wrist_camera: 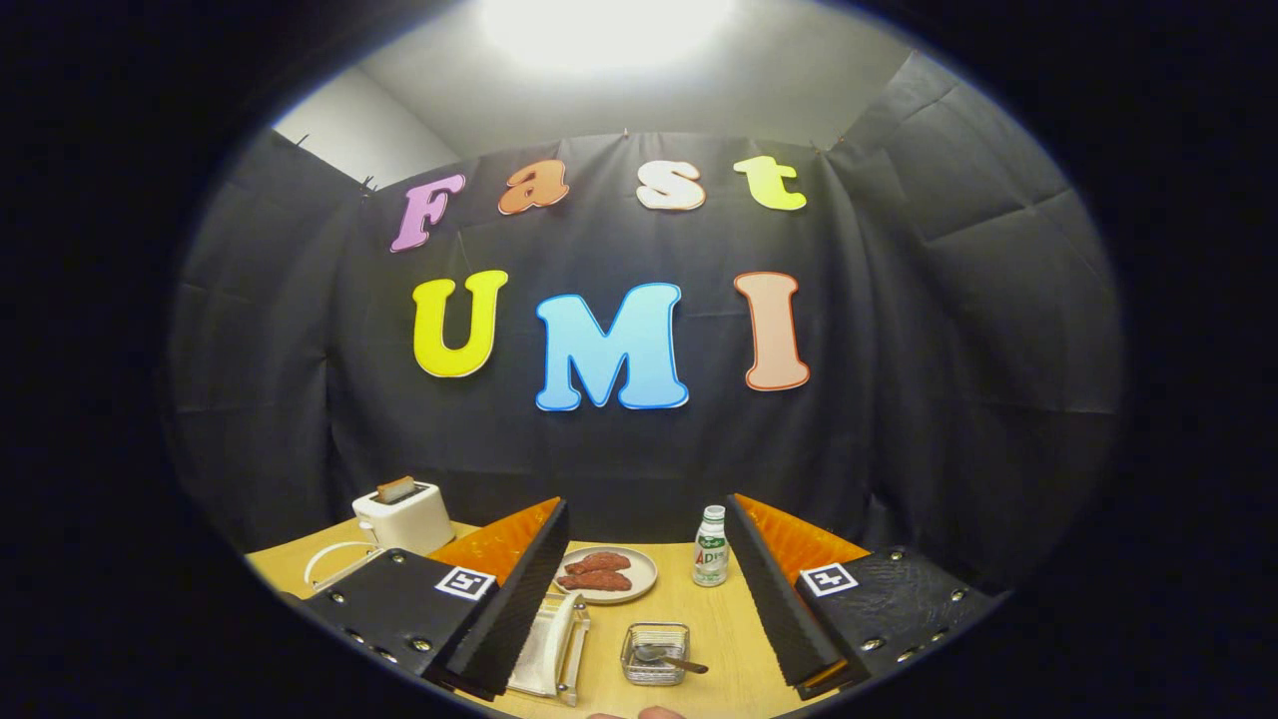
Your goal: Take the plate from the dish rack, then take the spoon from the basket and place it into the plate.
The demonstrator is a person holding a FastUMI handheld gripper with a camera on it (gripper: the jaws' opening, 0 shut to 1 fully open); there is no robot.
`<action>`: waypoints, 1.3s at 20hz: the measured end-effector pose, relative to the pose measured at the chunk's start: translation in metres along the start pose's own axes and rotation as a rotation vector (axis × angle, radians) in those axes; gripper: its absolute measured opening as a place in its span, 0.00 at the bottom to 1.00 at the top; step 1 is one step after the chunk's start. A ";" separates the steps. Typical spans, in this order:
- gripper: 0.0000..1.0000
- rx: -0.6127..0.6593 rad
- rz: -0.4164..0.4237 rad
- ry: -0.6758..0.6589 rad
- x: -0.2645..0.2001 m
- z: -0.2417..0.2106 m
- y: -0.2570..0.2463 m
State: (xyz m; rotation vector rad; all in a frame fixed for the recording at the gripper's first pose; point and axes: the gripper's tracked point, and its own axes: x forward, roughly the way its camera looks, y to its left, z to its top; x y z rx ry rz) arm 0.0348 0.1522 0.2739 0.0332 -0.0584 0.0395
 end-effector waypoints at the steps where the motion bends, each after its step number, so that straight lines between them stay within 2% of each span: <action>1: 0.96 0.001 -0.002 0.006 0.000 0.001 0.005; 6: 0.96 -0.021 -0.004 0.082 0.009 0.000 0.032; 11: 0.96 -0.038 0.033 0.184 0.020 -0.025 0.065; 18: 0.96 -0.143 0.075 0.321 0.030 -0.066 0.122; 26: 0.94 -0.179 0.013 0.532 0.059 -0.122 0.141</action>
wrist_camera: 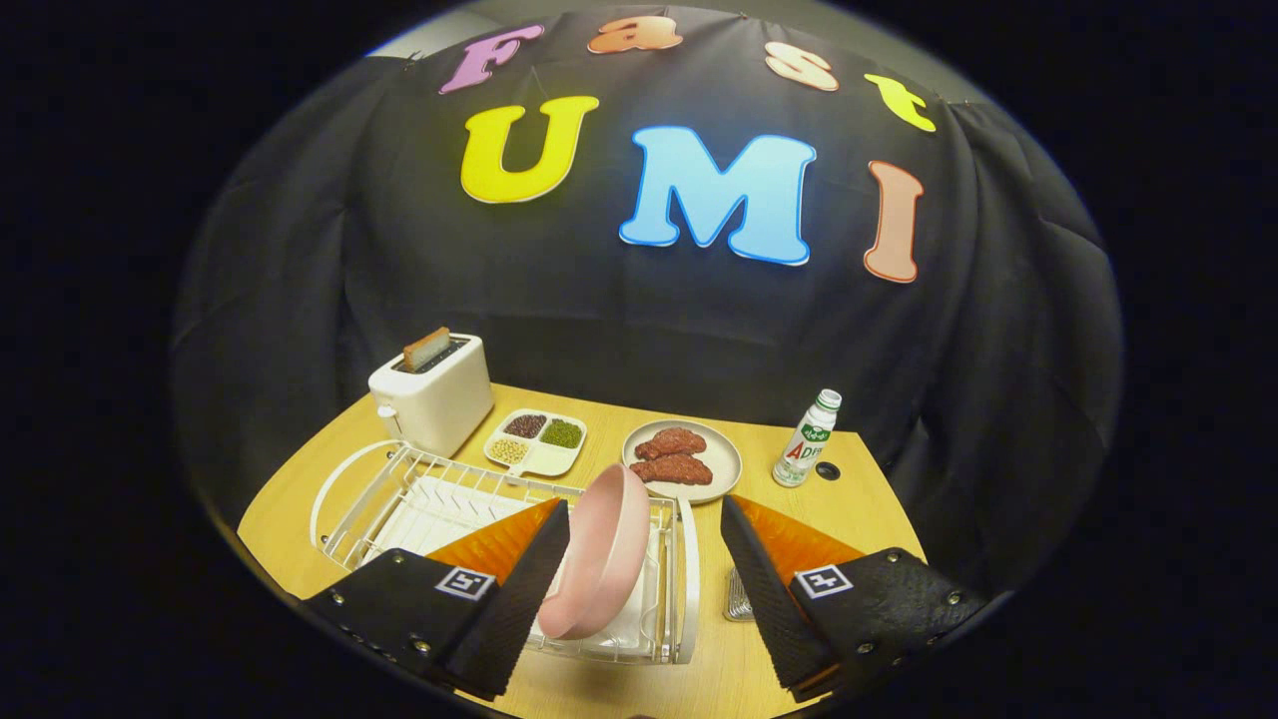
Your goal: Take the plate from the dish rack, then take the spoon from the basket and place it into the plate.
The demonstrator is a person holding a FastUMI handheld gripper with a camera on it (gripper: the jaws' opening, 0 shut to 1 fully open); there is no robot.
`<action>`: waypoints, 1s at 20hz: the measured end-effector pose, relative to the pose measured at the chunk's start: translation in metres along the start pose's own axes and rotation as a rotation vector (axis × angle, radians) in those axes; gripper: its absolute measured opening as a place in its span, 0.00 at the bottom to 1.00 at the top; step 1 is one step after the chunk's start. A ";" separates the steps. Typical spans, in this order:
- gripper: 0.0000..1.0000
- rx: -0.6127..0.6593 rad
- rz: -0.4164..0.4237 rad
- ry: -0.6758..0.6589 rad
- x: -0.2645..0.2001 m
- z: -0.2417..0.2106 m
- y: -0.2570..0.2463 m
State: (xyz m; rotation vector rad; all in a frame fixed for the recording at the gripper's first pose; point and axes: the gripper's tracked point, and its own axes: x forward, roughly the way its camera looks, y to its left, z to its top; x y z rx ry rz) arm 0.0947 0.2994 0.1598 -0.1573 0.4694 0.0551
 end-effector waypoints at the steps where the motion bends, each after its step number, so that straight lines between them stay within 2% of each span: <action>1: 0.94 0.000 -0.010 0.037 0.010 -0.006 -0.001; 5: 0.93 0.023 -0.037 0.174 0.039 -0.026 0.002; 11: 0.91 -0.004 -0.136 0.296 0.060 -0.045 -0.009; 12: 0.75 -0.020 -0.157 0.313 0.058 -0.045 -0.010; 15: 0.50 -0.053 -0.196 0.336 0.066 -0.050 -0.006; 17: 0.28 -0.072 -0.224 0.350 0.072 -0.056 -0.006; 18: 0.28 -0.070 -0.239 0.357 0.067 -0.046 -0.001; 20: 0.26 -0.073 -0.212 0.368 0.070 -0.045 0.005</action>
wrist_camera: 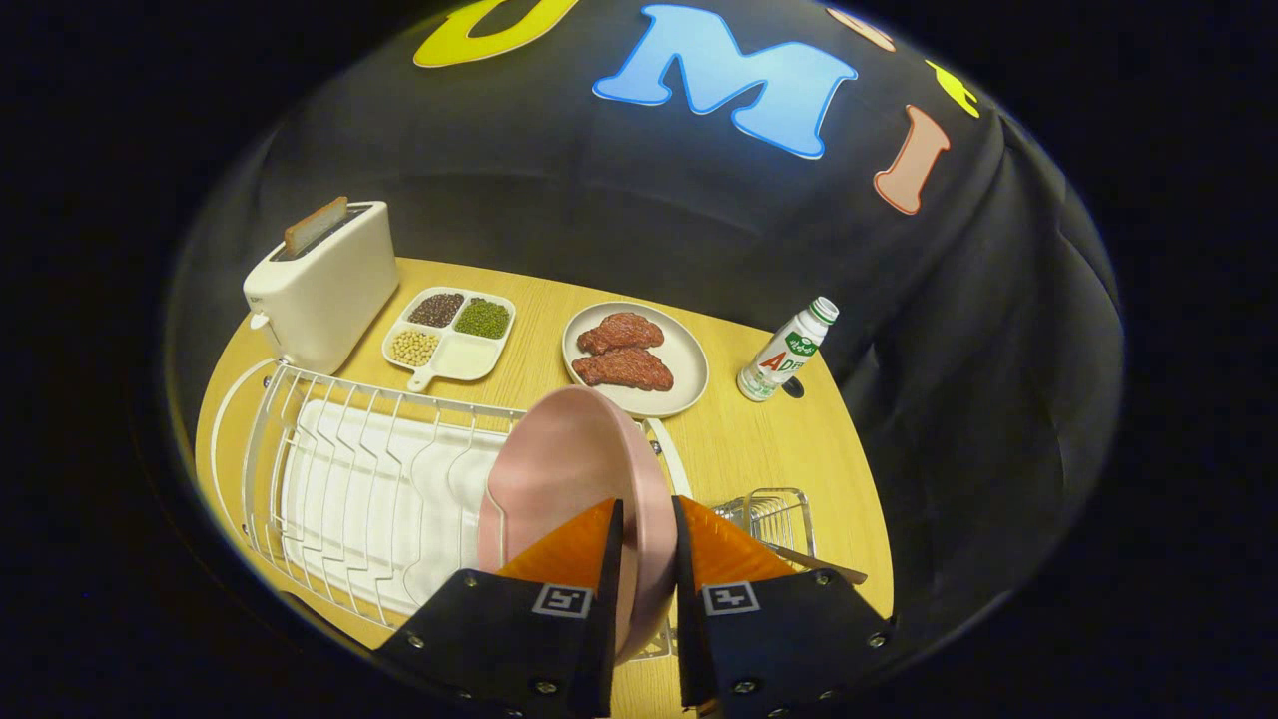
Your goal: Take the plate from the dish rack, then take the spoon from the basket and place it into the plate.
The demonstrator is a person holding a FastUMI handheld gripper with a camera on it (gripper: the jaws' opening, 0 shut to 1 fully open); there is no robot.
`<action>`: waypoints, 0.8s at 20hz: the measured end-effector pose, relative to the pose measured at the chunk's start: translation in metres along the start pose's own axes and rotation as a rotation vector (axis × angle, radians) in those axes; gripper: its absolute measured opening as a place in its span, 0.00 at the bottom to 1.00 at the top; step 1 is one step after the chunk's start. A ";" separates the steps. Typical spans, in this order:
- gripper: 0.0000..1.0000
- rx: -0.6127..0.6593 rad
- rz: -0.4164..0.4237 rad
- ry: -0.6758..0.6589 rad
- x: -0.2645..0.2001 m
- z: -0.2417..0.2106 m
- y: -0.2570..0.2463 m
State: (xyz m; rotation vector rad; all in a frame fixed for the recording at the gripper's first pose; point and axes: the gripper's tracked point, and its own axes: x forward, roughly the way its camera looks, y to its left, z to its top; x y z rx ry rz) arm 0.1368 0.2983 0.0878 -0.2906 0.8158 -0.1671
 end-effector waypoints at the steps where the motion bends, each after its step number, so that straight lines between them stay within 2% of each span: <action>1: 0.20 -0.002 0.003 0.011 -0.002 -0.004 0.002; 3: 0.19 0.013 0.006 0.027 -0.003 -0.002 0.002; 4: 0.19 0.060 -0.004 0.037 -0.009 -0.002 0.003; 5: 0.10 0.066 -0.003 0.045 -0.006 0.001 0.004; 12: 0.10 0.035 -0.054 0.030 -0.017 0.012 -0.005; 15: 0.10 -0.009 -0.101 0.022 -0.023 0.015 -0.005; 16: 0.10 -0.041 -0.141 -0.006 -0.030 0.024 -0.009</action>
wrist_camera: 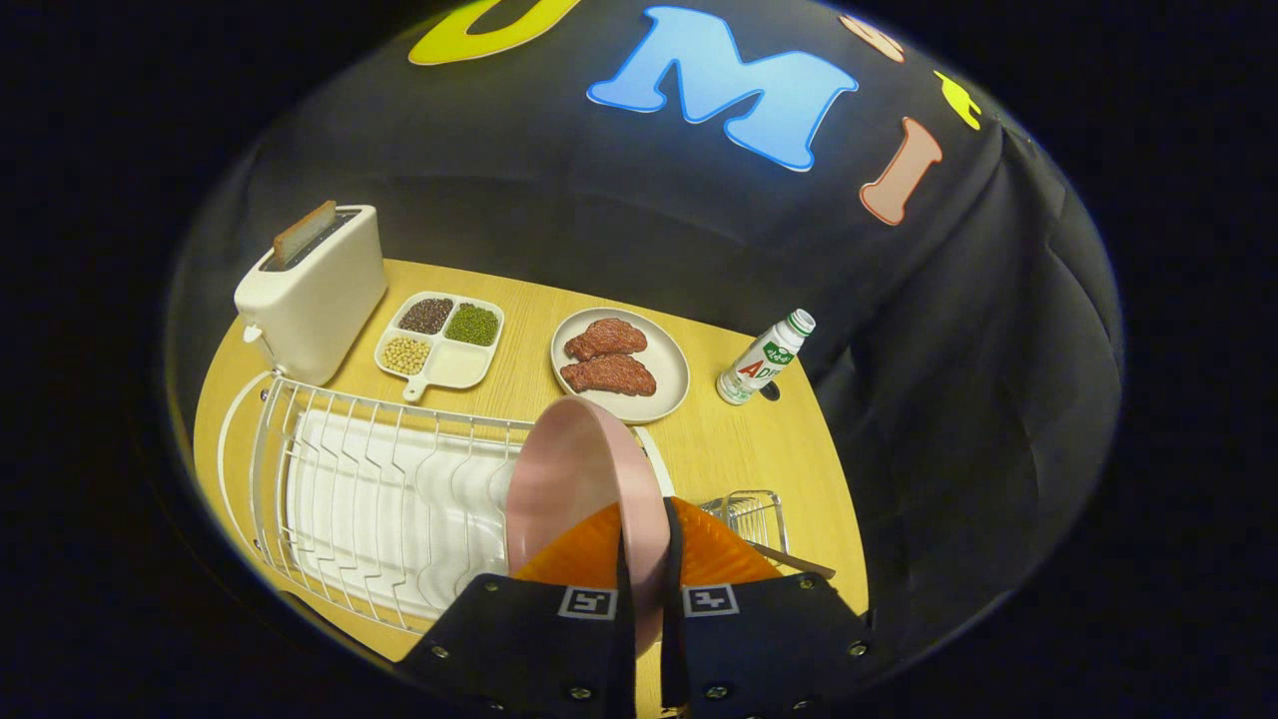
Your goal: Take the plate from the dish rack, then take the spoon from the basket and place it into the plate.
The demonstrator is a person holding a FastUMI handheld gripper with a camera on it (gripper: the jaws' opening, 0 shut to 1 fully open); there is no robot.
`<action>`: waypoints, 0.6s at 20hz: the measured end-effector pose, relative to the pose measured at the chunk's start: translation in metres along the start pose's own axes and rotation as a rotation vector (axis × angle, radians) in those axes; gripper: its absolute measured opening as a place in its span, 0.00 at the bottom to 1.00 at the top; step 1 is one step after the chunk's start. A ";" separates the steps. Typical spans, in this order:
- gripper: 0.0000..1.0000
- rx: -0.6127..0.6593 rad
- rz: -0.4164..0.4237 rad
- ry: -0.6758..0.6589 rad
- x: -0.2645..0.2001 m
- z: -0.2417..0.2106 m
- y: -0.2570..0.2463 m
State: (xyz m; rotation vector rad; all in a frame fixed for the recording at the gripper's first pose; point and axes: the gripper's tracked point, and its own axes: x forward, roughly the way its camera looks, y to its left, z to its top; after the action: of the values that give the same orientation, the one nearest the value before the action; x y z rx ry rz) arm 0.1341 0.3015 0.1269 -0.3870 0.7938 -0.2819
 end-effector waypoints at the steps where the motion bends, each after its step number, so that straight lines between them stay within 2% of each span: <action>1: 0.10 -0.023 -0.035 -0.037 -0.003 0.010 -0.006; 3: 0.10 -0.054 -0.048 -0.084 -0.012 0.027 -0.006; 10: 0.10 0.048 0.084 -0.092 -0.037 0.030 -0.007; 12: 0.10 0.083 0.097 -0.086 -0.041 0.023 -0.021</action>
State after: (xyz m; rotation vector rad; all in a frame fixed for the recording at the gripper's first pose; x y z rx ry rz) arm 0.1219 0.3039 0.1766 -0.2795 0.7120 -0.2054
